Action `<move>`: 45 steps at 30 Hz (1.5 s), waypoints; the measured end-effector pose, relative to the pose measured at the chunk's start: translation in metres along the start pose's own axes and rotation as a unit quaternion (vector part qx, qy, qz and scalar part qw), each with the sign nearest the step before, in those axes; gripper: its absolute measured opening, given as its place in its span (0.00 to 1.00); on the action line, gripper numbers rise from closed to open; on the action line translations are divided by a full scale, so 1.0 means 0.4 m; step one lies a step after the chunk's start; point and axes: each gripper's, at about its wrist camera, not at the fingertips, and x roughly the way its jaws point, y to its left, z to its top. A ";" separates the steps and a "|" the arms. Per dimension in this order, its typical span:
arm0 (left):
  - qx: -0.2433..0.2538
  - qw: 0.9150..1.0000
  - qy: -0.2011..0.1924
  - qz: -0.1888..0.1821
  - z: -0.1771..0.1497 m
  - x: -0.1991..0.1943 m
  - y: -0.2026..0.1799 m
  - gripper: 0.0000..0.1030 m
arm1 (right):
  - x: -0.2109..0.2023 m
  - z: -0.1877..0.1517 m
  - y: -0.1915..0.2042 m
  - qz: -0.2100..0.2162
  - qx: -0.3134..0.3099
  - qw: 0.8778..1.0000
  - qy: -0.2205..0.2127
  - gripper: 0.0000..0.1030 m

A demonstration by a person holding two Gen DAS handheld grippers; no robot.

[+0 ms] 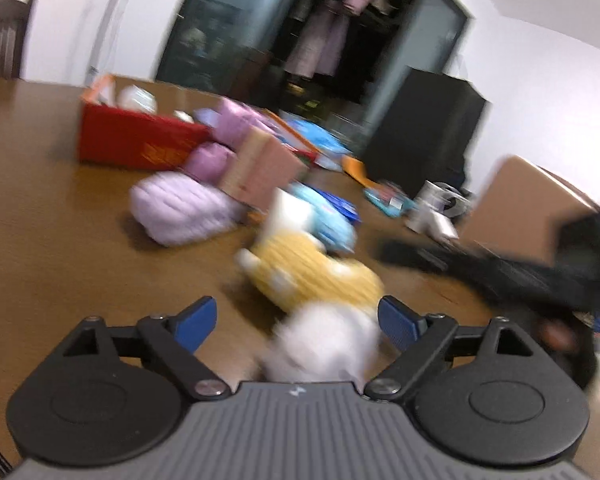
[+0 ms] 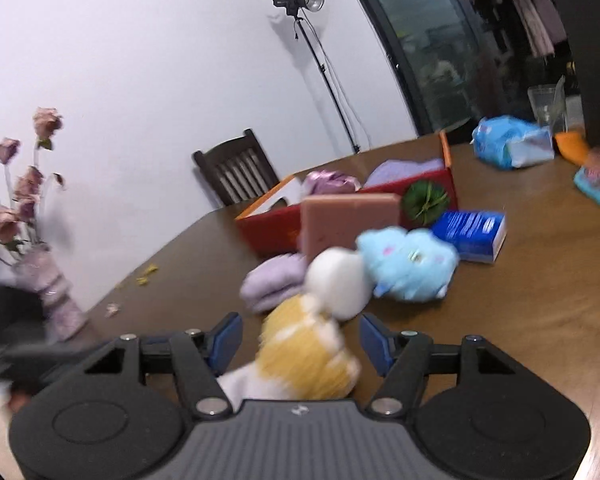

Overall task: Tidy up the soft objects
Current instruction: 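Grasp the yellow plush with the right gripper while the left gripper grasps its white end, then lower the plush into the cardboard box and open both grippers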

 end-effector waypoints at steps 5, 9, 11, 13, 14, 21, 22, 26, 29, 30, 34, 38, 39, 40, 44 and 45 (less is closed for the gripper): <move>-0.009 1.000 0.026 0.016 -0.041 0.012 0.014 0.61 | 0.111 0.003 -0.009 0.011 0.011 0.998 0.059 0.44; -0.030 0.999 0.014 0.030 -0.053 -0.030 0.063 0.65 | 0.052 -0.034 0.008 -0.003 0.036 0.998 0.048 0.42; -0.043 0.999 0.007 0.019 -0.052 -0.043 0.078 0.67 | 0.008 -0.055 0.018 -0.008 0.048 0.998 0.035 0.42; -0.056 0.998 0.001 -0.002 -0.041 -0.041 0.084 0.72 | -0.011 -0.064 0.011 -0.021 0.061 0.998 0.025 0.45; -0.065 0.998 0.003 -0.009 -0.033 -0.035 0.087 0.72 | -0.010 -0.065 0.006 -0.026 0.063 0.997 0.023 0.46; -0.095 0.994 0.037 -0.037 -0.028 0.014 0.073 0.41 | 0.015 -0.068 -0.022 -0.018 0.092 0.995 0.025 0.43; -0.109 0.992 0.035 -0.044 -0.029 0.013 0.079 0.41 | 0.016 -0.067 -0.026 -0.016 0.096 0.995 0.025 0.41; -0.145 0.987 0.012 -0.069 -0.002 0.007 0.089 0.40 | 0.007 -0.052 -0.024 -0.002 0.099 0.995 0.025 0.39; -0.130 0.987 -0.019 -0.090 0.082 0.006 0.070 0.39 | -0.014 0.004 -0.022 0.007 0.096 0.995 -0.018 0.39; -0.120 0.988 -0.031 -0.093 0.125 0.011 0.063 0.39 | -0.017 0.038 -0.025 0.010 0.091 0.995 -0.037 0.39; -0.078 0.992 -0.066 -0.079 0.355 0.076 0.056 0.38 | 0.033 0.227 -0.052 0.022 0.062 0.994 -0.086 0.39; -0.085 0.993 -0.032 -0.074 0.534 0.260 0.125 0.38 | 0.172 0.429 -0.110 -0.003 0.040 0.995 -0.089 0.39; -0.105 0.992 -0.018 -0.072 0.562 0.311 0.152 0.39 | 0.214 0.466 -0.131 -0.018 0.041 0.996 -0.083 0.39; -0.117 0.991 -0.009 -0.066 0.578 0.354 0.173 0.39 | 0.261 0.498 -0.155 -0.033 0.041 0.996 -0.075 0.39; -0.135 0.989 0.042 -0.038 0.581 0.495 0.233 0.38 | 0.416 0.530 -0.263 -0.067 0.080 0.994 -0.020 0.39; -0.144 0.987 0.057 -0.035 0.570 0.517 0.253 0.39 | 0.439 0.519 -0.279 -0.074 0.086 0.993 -0.010 0.38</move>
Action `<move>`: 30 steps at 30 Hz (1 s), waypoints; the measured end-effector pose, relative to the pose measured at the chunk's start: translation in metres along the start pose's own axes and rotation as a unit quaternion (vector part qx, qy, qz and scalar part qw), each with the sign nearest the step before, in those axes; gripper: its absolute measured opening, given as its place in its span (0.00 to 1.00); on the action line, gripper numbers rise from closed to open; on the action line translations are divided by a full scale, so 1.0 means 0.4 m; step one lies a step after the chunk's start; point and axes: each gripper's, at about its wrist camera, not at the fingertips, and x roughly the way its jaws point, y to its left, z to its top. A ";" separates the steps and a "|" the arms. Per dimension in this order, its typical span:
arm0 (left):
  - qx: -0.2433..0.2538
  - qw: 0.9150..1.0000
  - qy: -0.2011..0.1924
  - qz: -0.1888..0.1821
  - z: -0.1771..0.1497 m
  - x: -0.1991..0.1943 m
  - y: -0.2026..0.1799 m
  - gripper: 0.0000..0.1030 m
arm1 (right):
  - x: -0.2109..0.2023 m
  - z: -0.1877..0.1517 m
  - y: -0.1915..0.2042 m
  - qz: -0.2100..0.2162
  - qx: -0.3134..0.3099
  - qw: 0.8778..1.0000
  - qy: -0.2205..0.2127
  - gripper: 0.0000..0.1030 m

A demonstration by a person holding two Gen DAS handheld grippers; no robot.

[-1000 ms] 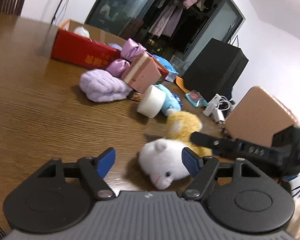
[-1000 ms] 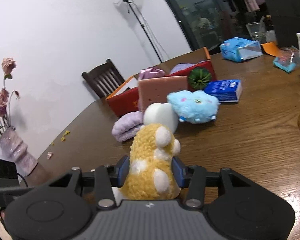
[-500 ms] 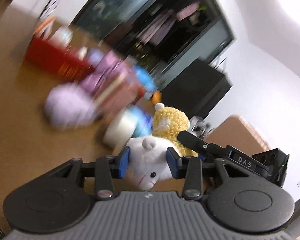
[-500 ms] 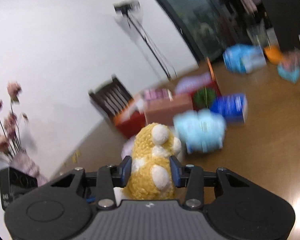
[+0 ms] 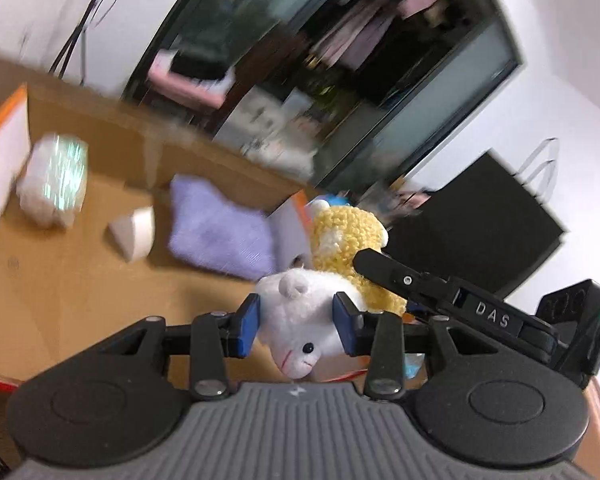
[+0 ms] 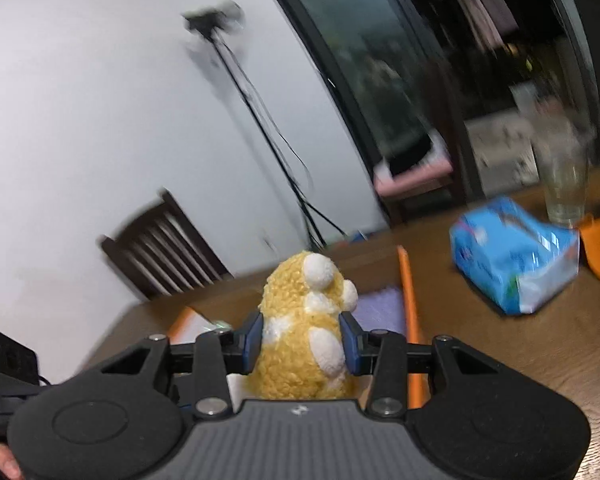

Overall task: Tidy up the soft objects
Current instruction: 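Lower the plush into the cardboard box and open both grippers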

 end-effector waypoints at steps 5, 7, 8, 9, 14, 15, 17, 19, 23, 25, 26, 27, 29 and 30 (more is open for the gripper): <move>-0.006 0.999 0.026 0.017 -0.030 0.048 0.045 0.39 | 0.070 -0.069 -0.005 -0.055 -0.051 0.997 0.034 0.39; -0.001 0.999 0.026 0.025 -0.030 0.054 0.039 0.40 | 0.089 -0.091 0.018 -0.085 -0.085 0.992 0.040 0.42; -0.003 0.999 0.027 0.025 -0.028 0.054 0.037 0.42 | 0.094 -0.097 0.026 -0.093 -0.099 0.990 0.043 0.42; -0.005 0.999 0.026 0.026 -0.028 0.051 0.032 0.43 | 0.099 -0.103 0.036 -0.104 -0.114 0.987 0.044 0.42; 0.020 0.999 0.005 0.038 -0.021 -0.007 0.006 0.46 | 0.072 -0.095 0.068 -0.120 -0.143 0.982 0.031 0.44; 0.026 0.999 -0.001 0.041 -0.019 -0.029 -0.003 0.46 | 0.049 -0.086 0.071 -0.117 -0.143 0.982 0.026 0.44; 0.050 0.997 -0.014 0.049 -0.019 -0.082 -0.030 0.47 | 0.011 -0.058 0.077 -0.112 -0.143 0.983 0.016 0.44; 0.077 0.995 -0.029 0.064 -0.024 -0.143 -0.057 0.50 | -0.042 -0.031 0.085 -0.111 -0.149 0.983 0.001 0.44; 0.115 0.987 -0.061 0.092 -0.059 -0.260 -0.100 0.60 | -0.165 -0.006 0.116 -0.104 -0.160 0.981 -0.029 0.54; 0.131 0.983 -0.082 0.097 -0.107 -0.323 -0.113 0.67 | -0.224 -0.019 0.128 -0.099 -0.164 0.981 -0.040 0.57; 0.142 0.981 -0.092 0.096 -0.133 -0.347 -0.119 0.72 | -0.247 -0.031 0.133 -0.096 -0.166 0.980 -0.043 0.57; 0.157 0.978 -0.105 0.094 -0.168 -0.374 -0.125 0.75 | -0.275 -0.050 0.140 -0.090 -0.169 0.980 -0.045 0.57; 0.185 0.968 -0.137 0.103 -0.251 -0.425 -0.138 0.80 | -0.334 -0.109 0.149 -0.065 -0.173 0.981 -0.055 0.61; 0.197 0.962 -0.155 0.110 -0.296 -0.446 -0.143 0.82 | -0.358 -0.141 0.152 -0.052 -0.174 0.982 -0.059 0.65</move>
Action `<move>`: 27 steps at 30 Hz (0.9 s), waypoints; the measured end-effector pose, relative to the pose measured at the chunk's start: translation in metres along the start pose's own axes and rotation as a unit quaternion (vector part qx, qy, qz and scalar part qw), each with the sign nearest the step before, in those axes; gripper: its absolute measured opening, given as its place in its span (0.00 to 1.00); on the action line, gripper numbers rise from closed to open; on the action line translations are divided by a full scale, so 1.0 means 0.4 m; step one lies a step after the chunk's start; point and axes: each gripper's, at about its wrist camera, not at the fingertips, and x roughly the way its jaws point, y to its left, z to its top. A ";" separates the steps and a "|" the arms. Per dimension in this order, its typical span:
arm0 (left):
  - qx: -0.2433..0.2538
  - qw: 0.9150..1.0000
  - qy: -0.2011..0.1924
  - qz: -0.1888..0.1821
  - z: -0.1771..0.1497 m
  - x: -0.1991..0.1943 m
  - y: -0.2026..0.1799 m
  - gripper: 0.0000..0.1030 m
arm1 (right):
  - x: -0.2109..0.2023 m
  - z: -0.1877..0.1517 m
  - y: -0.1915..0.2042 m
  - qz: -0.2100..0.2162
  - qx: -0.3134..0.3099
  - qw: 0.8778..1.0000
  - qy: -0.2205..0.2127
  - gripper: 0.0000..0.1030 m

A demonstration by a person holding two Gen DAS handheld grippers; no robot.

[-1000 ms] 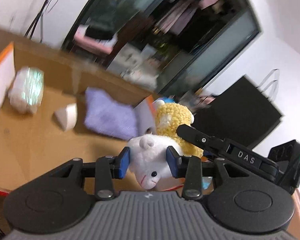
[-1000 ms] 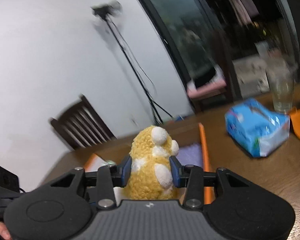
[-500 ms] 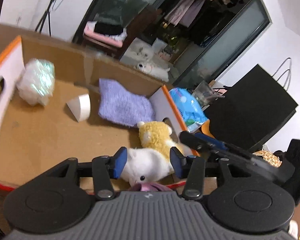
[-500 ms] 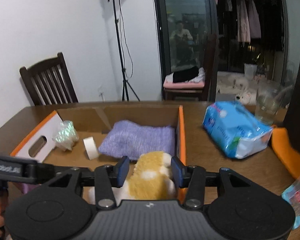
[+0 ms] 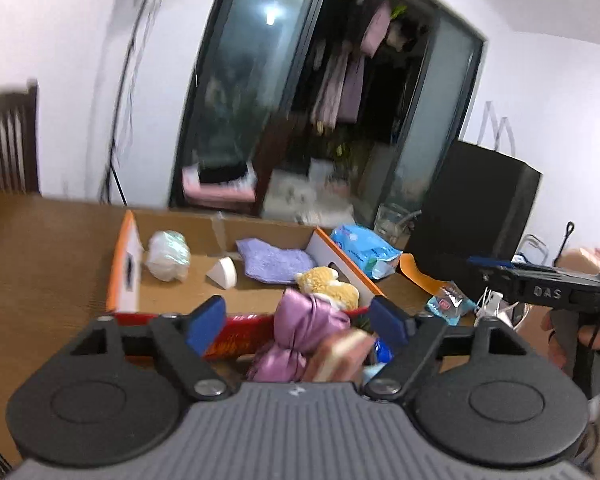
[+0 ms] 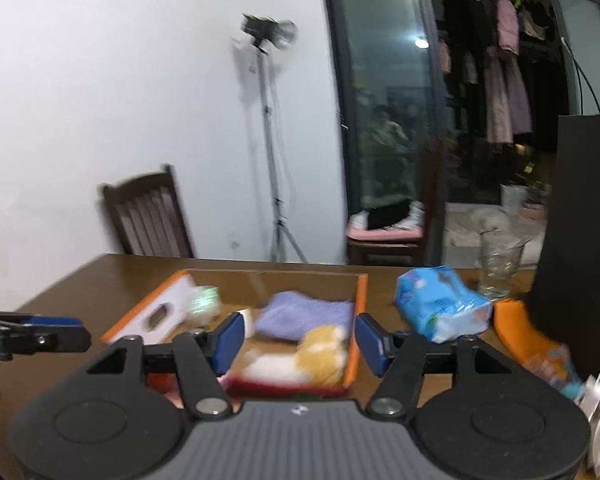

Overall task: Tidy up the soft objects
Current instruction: 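Lower the plush into the cardboard box and open both grippers, then grasp the pink rectangular sponge with the right gripper while the left gripper grasps it too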

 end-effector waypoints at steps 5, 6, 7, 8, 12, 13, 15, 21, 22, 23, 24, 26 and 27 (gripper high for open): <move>0.010 0.998 -0.039 0.050 -0.181 -0.155 -0.055 0.86 | -0.126 -0.190 0.046 0.026 0.014 0.999 -0.013 0.68; 0.001 0.998 -0.033 0.055 -0.214 -0.173 -0.058 0.86 | -0.142 -0.225 0.056 0.025 0.013 1.000 -0.011 0.68; -0.006 0.998 -0.023 0.058 -0.248 -0.191 -0.060 0.86 | -0.167 -0.266 0.067 0.023 0.013 1.000 -0.008 0.68; -0.011 0.998 -0.012 0.059 -0.275 -0.206 -0.061 0.86 | -0.192 -0.308 0.078 0.023 0.010 1.000 -0.004 0.68; -0.019 0.998 0.016 0.057 -0.320 -0.222 -0.051 0.86 | -0.256 -0.410 0.089 0.031 0.000 0.999 0.015 0.72; -0.018 0.998 0.016 0.057 -0.314 -0.220 -0.052 0.86 | -0.262 -0.417 0.082 0.030 0.006 0.999 0.018 0.72; -0.005 0.998 0.004 0.057 -0.303 -0.211 -0.060 0.86 | -0.268 -0.415 0.072 0.028 0.011 0.999 0.016 0.72; 0.008 0.999 0.001 0.039 -0.276 -0.145 -0.089 0.86 | -0.252 -0.387 0.041 0.042 0.056 0.998 0.000 0.72; 0.012 0.999 0.001 0.038 -0.270 -0.123 -0.094 0.86 | -0.235 -0.381 0.033 0.050 0.068 0.996 0.001 0.72; 0.019 0.999 0.001 0.039 -0.266 -0.102 -0.098 0.85 | -0.216 -0.373 0.027 0.058 0.077 0.995 0.003 0.72; 0.029 0.999 -0.002 0.041 -0.256 -0.078 -0.103 0.83 | -0.190 -0.365 0.025 0.065 0.078 0.995 0.005 0.72; 0.051 0.998 -0.013 0.042 -0.234 -0.022 -0.111 0.81 | -0.137 -0.340 0.016 0.075 0.067 0.995 0.004 0.72; 0.057 0.997 -0.014 0.041 -0.223 0.006 -0.112 0.79 | -0.111 -0.328 0.012 0.077 0.068 0.995 0.003 0.72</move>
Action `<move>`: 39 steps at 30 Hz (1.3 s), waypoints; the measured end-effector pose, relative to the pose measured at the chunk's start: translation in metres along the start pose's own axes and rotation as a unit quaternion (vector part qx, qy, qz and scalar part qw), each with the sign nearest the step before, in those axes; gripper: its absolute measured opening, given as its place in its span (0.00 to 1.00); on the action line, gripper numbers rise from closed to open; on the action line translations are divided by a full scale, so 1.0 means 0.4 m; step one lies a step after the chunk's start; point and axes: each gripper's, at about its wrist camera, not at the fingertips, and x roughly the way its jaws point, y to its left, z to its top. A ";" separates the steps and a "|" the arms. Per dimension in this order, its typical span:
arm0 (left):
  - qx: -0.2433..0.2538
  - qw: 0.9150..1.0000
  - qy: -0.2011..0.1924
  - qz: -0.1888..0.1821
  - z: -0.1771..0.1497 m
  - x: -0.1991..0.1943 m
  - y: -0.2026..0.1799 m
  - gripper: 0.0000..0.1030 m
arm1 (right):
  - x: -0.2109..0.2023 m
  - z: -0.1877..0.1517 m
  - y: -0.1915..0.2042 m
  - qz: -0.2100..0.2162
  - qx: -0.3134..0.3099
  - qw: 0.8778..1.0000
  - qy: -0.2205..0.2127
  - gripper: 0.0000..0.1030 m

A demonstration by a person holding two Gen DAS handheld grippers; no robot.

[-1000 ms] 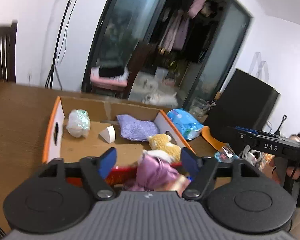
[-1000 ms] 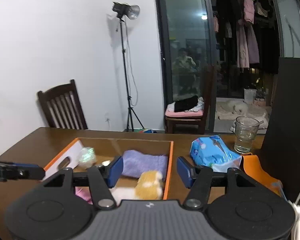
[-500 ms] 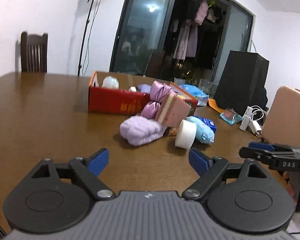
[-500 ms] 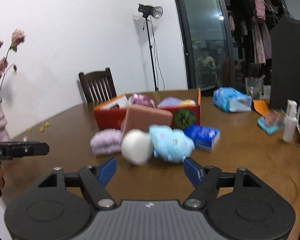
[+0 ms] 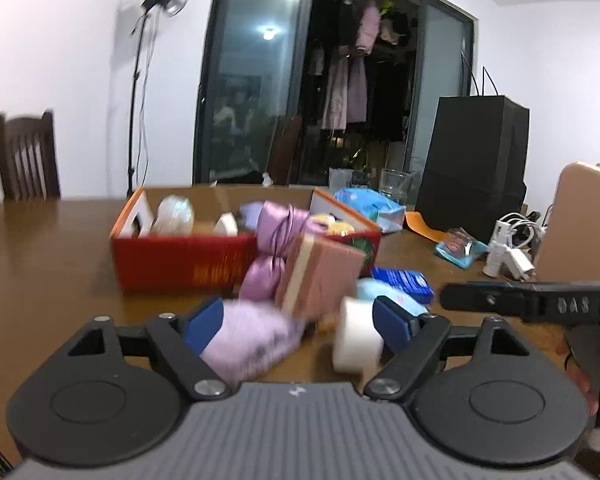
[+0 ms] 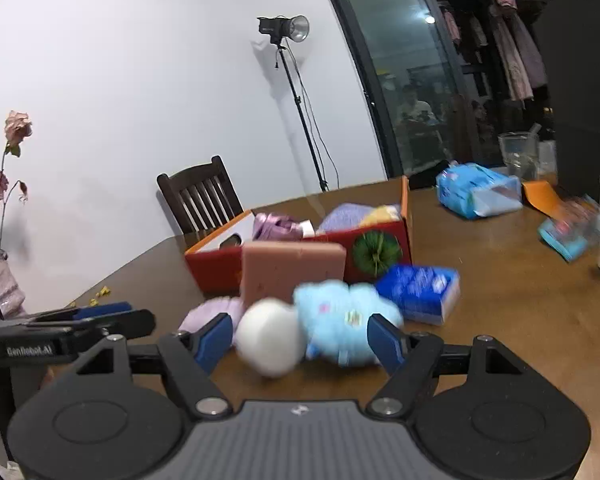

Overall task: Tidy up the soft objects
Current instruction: 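Grasp the pink rectangular sponge with the right gripper while the left gripper grasps it too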

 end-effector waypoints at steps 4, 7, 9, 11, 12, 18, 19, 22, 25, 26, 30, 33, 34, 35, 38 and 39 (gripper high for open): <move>-0.007 0.999 0.017 -0.026 0.033 0.133 0.014 0.70 | 0.127 0.083 -0.071 0.036 0.067 0.997 0.009 0.72; -0.021 0.999 0.027 -0.037 0.037 0.204 0.031 0.61 | 0.226 0.122 -0.107 0.047 0.085 0.995 0.016 0.71; -0.035 0.998 0.024 -0.055 0.029 0.225 0.045 0.46 | 0.280 0.132 -0.126 0.046 0.102 0.993 0.026 0.71; -0.049 0.995 0.027 -0.078 0.018 0.232 0.056 0.42 | 0.320 0.127 -0.146 0.060 0.125 0.990 0.035 0.67; -0.050 0.995 0.030 -0.075 0.016 0.231 0.057 0.41 | 0.332 0.118 -0.153 0.071 0.133 0.988 0.041 0.60; -0.060 0.995 0.007 -0.080 0.030 0.204 0.058 0.40 | 0.328 0.099 -0.152 0.114 0.136 0.984 0.017 0.51; -0.062 0.994 -0.004 -0.085 0.036 0.191 0.059 0.40 | 0.318 0.103 -0.145 0.117 0.130 0.985 0.006 0.51; -0.076 0.992 -0.023 -0.097 0.071 0.129 0.057 0.39 | 0.268 0.133 -0.111 0.120 0.109 0.987 -0.021 0.50; -0.092 0.987 -0.039 -0.122 0.090 0.024 0.044 0.39 | 0.165 0.162 -0.045 0.118 0.077 0.989 -0.052 0.51; -0.103 0.985 -0.035 -0.131 0.086 -0.004 0.044 0.39 | 0.128 0.166 -0.022 0.120 0.066 0.989 -0.057 0.51; -0.195 0.966 0.029 -0.166 -0.009 -0.084 0.062 0.39 | 0.018 0.124 0.047 0.119 0.049 0.991 -0.033 0.53; -0.266 0.944 0.089 -0.173 -0.103 -0.109 0.082 0.39 | -0.032 0.043 0.083 0.099 0.041 0.994 0.022 0.53; -0.285 0.937 0.109 -0.171 -0.131 -0.111 0.090 0.38 | -0.041 0.017 0.089 0.095 0.044 0.994 0.041 0.53; -0.301 0.931 0.126 -0.164 -0.148 -0.109 0.101 0.39 | -0.047 -0.009 0.091 0.092 0.052 0.993 0.058 0.54; -0.306 0.940 0.122 -0.095 -0.165 -0.116 0.128 0.46 | -0.051 -0.063 0.094 0.071 0.057 0.992 0.082 0.55; -0.295 0.945 0.112 -0.082 -0.161 -0.125 0.131 0.52 | -0.053 -0.075 0.096 0.059 0.052 0.993 0.084 0.57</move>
